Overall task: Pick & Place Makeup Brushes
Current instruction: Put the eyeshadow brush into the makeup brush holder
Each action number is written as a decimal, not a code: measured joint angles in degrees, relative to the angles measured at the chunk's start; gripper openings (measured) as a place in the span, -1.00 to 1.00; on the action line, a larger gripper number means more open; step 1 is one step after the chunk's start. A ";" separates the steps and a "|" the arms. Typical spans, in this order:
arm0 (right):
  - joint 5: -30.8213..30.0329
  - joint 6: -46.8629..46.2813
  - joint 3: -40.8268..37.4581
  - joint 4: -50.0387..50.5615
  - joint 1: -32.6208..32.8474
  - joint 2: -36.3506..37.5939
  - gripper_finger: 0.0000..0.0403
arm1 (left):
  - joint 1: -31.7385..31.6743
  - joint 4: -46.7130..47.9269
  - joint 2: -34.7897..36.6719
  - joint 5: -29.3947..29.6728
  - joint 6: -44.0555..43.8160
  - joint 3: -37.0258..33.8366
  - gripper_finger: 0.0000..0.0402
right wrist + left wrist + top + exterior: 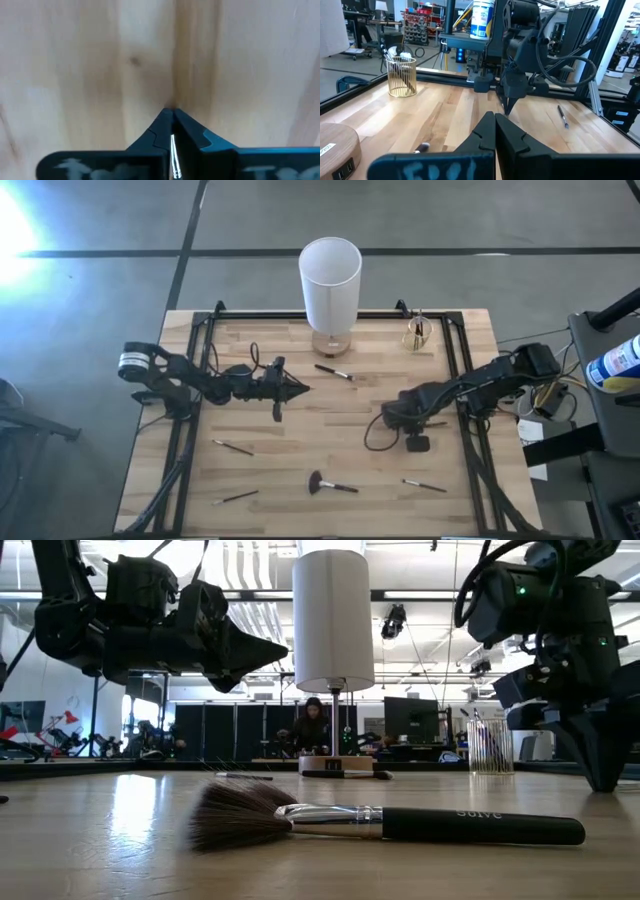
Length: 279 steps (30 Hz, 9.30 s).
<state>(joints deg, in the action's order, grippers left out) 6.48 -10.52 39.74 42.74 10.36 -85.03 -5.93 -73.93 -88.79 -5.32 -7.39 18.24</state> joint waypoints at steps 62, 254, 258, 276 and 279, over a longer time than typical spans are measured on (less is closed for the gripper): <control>-28.53 -4.52 -15.41 -54.36 -57.78 24.57 -0.68 | -0.35 2.41 1.09 2.27 -0.23 0.09 -1.00; -19.75 1.80 -8.14 -50.75 -3.88 15.79 -0.27 | 7.47 78.04 -5.14 -7.00 -33.64 37.15 -1.00; -19.10 2.25 -3.74 -47.95 -3.88 9.20 -0.24 | 3.62 76.91 -5.09 -9.85 -33.17 37.29 -1.00; -16.86 6.27 12.28 -42.19 -4.98 -10.53 -0.42 | -0.81 74.58 -5.11 -12.85 -29.52 36.92 -1.00; -16.92 7.05 14.07 -41.03 -5.33 -12.40 -0.47 | -1.10 74.58 -5.11 -12.87 -28.48 36.92 -1.00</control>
<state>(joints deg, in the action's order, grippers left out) -10.44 -3.47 53.81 1.72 5.03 -97.43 -7.03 0.64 -93.91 -18.20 -35.87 55.16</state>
